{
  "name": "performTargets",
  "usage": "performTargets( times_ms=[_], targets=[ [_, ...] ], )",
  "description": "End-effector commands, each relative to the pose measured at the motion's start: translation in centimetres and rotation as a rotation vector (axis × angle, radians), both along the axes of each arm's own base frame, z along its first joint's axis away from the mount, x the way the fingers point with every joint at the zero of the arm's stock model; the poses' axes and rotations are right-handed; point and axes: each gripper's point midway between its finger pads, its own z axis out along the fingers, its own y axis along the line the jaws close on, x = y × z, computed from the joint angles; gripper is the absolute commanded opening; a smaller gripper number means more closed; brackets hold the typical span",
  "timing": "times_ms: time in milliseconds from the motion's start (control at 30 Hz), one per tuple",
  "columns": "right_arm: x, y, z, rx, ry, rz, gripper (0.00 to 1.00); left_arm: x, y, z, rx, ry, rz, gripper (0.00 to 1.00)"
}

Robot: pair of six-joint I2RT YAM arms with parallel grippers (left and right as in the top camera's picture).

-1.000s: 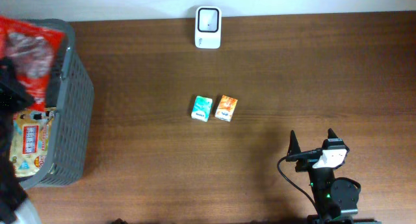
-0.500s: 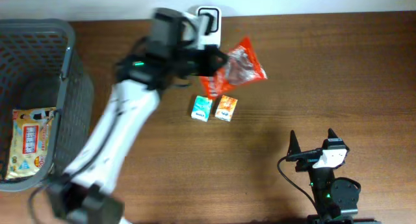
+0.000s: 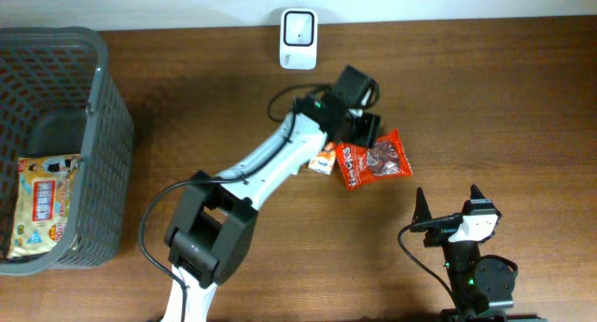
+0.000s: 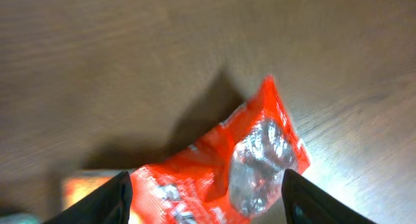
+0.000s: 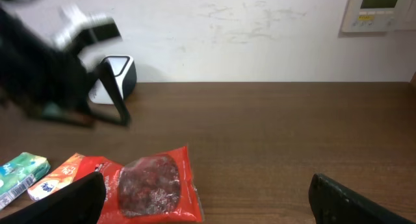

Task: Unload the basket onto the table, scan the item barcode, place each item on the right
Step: 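Grasp the red snack bag from the basket and drop it right of the packs, then grasp the yellow snack bag from the basket and place it left of the packs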

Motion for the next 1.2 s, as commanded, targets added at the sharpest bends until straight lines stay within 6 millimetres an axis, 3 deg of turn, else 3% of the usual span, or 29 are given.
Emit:
performTargets(
  times_ms=[0, 33, 100, 133, 200, 233, 267, 333, 433, 467, 533, 600, 700, 767, 900, 1167],
  targets=[
    [0.0, -0.3, -0.3, 0.007, 0.005, -0.016, 0.99, 3.4, 4.9, 13.4, -0.076, -0.164, 0.095, 0.82],
    [0.0, -0.3, -0.3, 0.007, 0.005, -0.016, 0.99, 3.3, 7.9, 18.0, -0.090, -0.202, 0.137, 1.00],
    [0.0, -0.3, -0.3, 0.007, 0.005, -0.016, 0.98, 2.6, 13.6, 25.0, -0.063, -0.345, 0.138, 0.99],
    [0.0, -0.3, -0.3, 0.007, 0.005, -0.016, 0.98, 2.3, 17.7, 27.8, -0.050, -0.393, 0.223, 0.99],
    [0.0, -0.3, -0.3, 0.007, 0.005, -0.016, 0.98, 1.1, 26.4, 31.7, 0.005, -0.471, 0.427, 0.99],
    [0.0, -0.3, -0.3, 0.007, 0.005, -0.016, 0.98, -0.9, 34.0, 33.3, 0.114, -0.508, 0.629, 0.99],
    [0.0, -0.3, -0.3, 0.007, 0.005, -0.016, 0.98, -2.8, 39.5, 33.7, 0.225, -0.509, 0.790, 0.99],
    [0.0, -0.3, -0.3, 0.007, 0.005, -0.016, 0.98, -6.8, 48.0, 33.4, 0.406, -0.456, 1.041, 0.99],
    [0.0, -0.3, -0.3, 0.007, 0.005, -0.016, 0.98, -10.1, 55.4, 30.7, 0.468, -0.324, 1.233, 1.00],
    [0.0, -0.3, -0.3, 0.007, 0.005, -0.016, 0.98, -10.2, 56.6, 29.7, 0.478, -0.297, 1.260, 0.99],
    [0.0, -0.3, -0.3, 0.007, 0.005, -0.016, 0.99, -10.0, 59.4, 25.4, 0.507, -0.185, 1.301, 0.98],
    [0.0, -0.3, -0.3, 0.007, 0.005, -0.016, 0.98, -9.8, 60.6, 20.9, 0.527, -0.073, 1.301, 0.98],
    [0.0, -0.3, -0.3, 0.007, 0.005, -0.016, 0.98, -10.0, 61.9, 12.1, 0.557, 0.126, 1.282, 0.99],
    [0.0, -0.3, -0.3, 0.007, 0.005, -0.016, 0.99, -10.4, 62.4, 7.3, 0.565, 0.219, 1.272, 0.99],
    [0.0, -0.3, -0.3, 0.007, 0.005, -0.016, 0.98, -10.7, 62.4, -0.6, 0.575, 0.389, 1.218, 1.00],
    [0.0, -0.3, -0.3, 0.007, 0.005, -0.016, 0.98, -11.4, 61.9, -7.2, 0.587, 0.559, 1.153, 0.99]
  ],
)
